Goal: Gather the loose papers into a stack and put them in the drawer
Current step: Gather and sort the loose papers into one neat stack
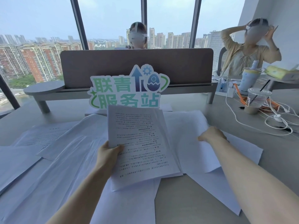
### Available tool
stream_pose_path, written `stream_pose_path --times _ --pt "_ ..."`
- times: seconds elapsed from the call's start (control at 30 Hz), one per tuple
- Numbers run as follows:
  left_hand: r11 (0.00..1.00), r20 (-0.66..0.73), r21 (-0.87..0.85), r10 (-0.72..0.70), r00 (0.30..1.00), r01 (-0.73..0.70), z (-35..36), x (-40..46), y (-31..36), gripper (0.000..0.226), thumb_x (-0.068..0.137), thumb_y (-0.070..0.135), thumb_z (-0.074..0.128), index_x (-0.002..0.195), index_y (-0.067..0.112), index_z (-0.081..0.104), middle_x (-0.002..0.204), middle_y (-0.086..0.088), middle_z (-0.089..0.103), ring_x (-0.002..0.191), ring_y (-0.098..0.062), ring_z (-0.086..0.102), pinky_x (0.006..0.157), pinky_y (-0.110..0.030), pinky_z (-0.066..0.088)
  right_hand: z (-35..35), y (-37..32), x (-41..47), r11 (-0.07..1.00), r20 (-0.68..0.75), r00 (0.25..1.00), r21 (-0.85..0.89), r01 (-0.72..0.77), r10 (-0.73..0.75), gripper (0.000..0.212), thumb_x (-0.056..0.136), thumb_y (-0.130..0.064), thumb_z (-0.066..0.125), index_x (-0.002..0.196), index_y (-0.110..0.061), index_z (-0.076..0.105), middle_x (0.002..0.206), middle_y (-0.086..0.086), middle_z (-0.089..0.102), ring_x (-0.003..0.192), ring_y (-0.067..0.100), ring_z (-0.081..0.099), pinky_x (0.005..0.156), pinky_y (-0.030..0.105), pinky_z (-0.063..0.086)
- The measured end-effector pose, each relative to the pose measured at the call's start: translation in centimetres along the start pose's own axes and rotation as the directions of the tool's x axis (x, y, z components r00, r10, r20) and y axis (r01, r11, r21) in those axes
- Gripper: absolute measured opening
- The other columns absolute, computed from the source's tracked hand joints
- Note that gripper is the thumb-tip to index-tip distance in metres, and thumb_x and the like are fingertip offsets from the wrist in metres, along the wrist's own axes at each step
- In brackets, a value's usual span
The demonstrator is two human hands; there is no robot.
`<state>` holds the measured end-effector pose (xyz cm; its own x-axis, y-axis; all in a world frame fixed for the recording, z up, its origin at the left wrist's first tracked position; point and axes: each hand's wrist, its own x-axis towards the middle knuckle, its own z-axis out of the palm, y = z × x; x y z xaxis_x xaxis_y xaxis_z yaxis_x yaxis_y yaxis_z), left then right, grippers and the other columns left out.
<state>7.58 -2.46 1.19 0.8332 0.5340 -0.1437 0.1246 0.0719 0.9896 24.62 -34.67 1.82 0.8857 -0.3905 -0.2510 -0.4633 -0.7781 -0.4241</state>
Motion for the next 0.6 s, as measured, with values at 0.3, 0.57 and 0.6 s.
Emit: stream_pose_path --times 0.3,0.57,0.6 --pt "1.000 -0.023 -0.014 0.012 1.000 -0.013 -0.6 0.2 0.0 0.022 0.084 0.002 0.065 0.098 0.018 0.066 0.093 -0.007 0.072 0.081 -0.028 0.069 0.070 -0.035 0.055 0.5 1.4 -0.9 0.962 -0.208 0.953 0.114 0.247 -0.220 0.024 0.079 -0.014 0.059 0.103 -0.011 0.059 0.103 0.012 0.066 0.094 0.035 0.062 0.081 0.040 0.052" --pt "0.999 -0.038 0.007 0.043 0.998 -0.043 -1.6 -1.1 0.2 0.024 0.084 -0.001 0.064 0.101 0.016 0.067 0.096 -0.010 0.072 0.086 -0.032 0.068 0.078 -0.043 0.056 -1.5 2.1 -3.7 0.884 -0.203 0.918 0.264 0.387 -0.341 0.014 0.078 -0.012 0.054 0.090 -0.007 0.050 0.083 0.010 0.061 0.073 0.034 0.057 0.060 0.032 0.037" --pt "0.999 -0.036 0.005 0.043 0.998 -0.043 -1.7 -1.3 0.2 0.025 0.084 -0.001 0.063 0.101 0.016 0.067 0.096 -0.010 0.072 0.087 -0.033 0.068 0.079 -0.044 0.056 -1.8 2.1 -4.2 0.874 -0.206 0.913 0.276 0.400 -0.352 0.011 0.078 -0.012 0.054 0.087 -0.008 0.048 0.081 0.008 0.060 0.073 0.034 0.057 0.059 0.032 0.037"
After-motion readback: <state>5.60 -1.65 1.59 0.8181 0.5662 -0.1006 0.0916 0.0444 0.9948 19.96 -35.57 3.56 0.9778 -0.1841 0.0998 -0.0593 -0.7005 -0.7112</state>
